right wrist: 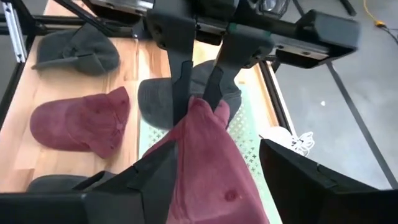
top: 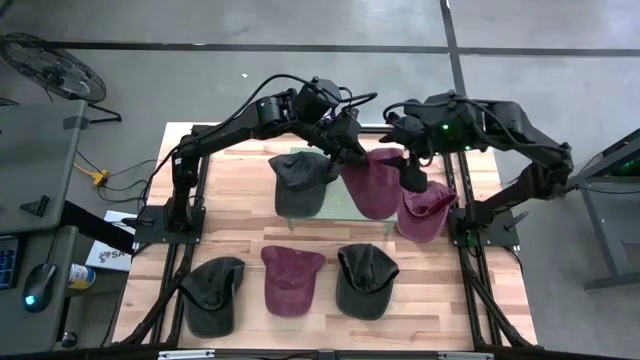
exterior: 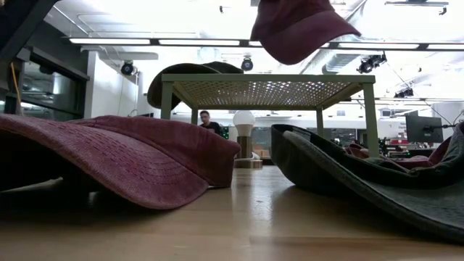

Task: Pick & Place hat
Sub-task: Put the right red cap on the shelf

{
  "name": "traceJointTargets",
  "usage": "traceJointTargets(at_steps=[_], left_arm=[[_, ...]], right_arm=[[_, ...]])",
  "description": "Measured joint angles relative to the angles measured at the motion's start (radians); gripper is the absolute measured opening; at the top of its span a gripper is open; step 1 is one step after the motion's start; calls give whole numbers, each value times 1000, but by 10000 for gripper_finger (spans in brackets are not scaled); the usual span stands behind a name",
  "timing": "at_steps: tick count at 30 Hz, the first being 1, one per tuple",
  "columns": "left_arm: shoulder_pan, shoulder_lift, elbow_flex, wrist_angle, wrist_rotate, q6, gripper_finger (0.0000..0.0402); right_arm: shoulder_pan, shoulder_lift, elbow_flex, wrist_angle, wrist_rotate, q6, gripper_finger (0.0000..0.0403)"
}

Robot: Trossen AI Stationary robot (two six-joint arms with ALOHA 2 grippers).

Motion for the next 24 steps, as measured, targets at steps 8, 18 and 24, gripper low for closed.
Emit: traceJointTargets(at_steps=[8, 18, 24], left_arm=[[0, 0, 0, 9, -1, -7, 25], [-4, 0, 0, 86, -41, -44, 25], [-13, 0, -2, 147, -40, -52, 25]], right_arm=[[-9, 29, 0, -1, -69, -13, 220], [-9, 26, -24, -12, -79, 14, 219], [-9, 26, -35, -12, -48, 19, 192]])
